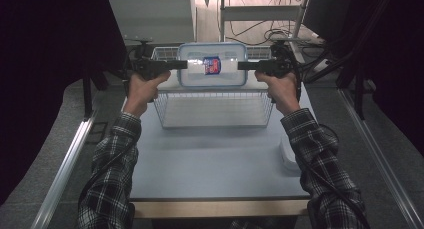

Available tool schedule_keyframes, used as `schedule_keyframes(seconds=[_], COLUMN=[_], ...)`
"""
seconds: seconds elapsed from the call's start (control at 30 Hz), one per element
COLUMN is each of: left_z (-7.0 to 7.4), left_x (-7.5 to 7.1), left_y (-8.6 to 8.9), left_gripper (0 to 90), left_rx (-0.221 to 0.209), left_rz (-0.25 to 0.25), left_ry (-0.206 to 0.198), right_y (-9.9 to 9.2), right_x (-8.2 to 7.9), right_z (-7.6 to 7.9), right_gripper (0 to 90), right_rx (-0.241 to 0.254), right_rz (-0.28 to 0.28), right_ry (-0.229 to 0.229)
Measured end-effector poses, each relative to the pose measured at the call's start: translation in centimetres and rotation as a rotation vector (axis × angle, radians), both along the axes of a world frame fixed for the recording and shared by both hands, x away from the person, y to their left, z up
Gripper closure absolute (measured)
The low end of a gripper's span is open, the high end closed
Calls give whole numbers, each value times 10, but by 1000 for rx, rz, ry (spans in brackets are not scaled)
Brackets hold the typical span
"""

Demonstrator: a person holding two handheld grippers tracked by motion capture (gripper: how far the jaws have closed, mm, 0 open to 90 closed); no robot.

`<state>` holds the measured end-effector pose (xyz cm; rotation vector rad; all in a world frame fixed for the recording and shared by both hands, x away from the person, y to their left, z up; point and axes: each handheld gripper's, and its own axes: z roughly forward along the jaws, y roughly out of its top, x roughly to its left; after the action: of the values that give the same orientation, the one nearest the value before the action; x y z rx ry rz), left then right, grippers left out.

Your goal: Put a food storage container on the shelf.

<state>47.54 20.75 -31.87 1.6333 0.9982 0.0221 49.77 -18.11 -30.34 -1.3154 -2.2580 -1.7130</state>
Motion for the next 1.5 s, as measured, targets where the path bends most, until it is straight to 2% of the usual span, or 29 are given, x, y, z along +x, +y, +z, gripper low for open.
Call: schedule_keyframes(seconds=[0.1,0.3,0.5,0.63,0.67,0.77,0.9,0.97,1.0,1.07,1.13,1.23,1.33,1.37,1.43,1.5], left_z=[-1,-2,-3,-5,-9,-10,-8,-7,-7,-7,-10,-11,-10,-10,-10,-8], left_x=[2,5,6,8,11,12,15,14,14,15,16,17,17,17,18,16], left_y=[0,1,2,3,5,5,5,3,3,2,3,3,2,1,0,-3], left_gripper=[477,477,478,469,456,456,450,432,410,398,393,398,423,427,434,443], left_rx=[-20,-23,-19,-11,-41,-53,-37,-8,-8,15,0,-1,7,16,34,61], left_rz=[4,-5,-9,-2,-5,-1,4,54,54,88,93,96,113,124,144,156], left_ry=[6,10,10,35,40,44,48,36,36,40,47,48,35,30,16,-17], right_y=[1,1,0,1,2,1,3,4,4,5,6,7,8,7,7,8], right_x=[-1,-1,-2,-3,-3,1,0,0,0,1,4,6,7,7,7,6], right_z=[0,-2,-5,-8,-10,-11,-9,-9,-9,-9,-7,-6,-6,-5,-5,-4], right_gripper=[493,485,480,529,518,518,517,511,508,505,497,493,496,533,533,533], right_rx=[-4,-8,-13,-66,-78,-57,-82,-81,-71,-59,-54,-57,-51,-51,-52,-63], right_rz=[-6,-9,5,9,-4,4,-6,-15,-21,-32,-56,-71,-86,-107,-116,-117], right_ry=[-8,-21,-10,-16,-23,0,-6,-12,-8,-4,5,3,-2,-25,-34,-49])
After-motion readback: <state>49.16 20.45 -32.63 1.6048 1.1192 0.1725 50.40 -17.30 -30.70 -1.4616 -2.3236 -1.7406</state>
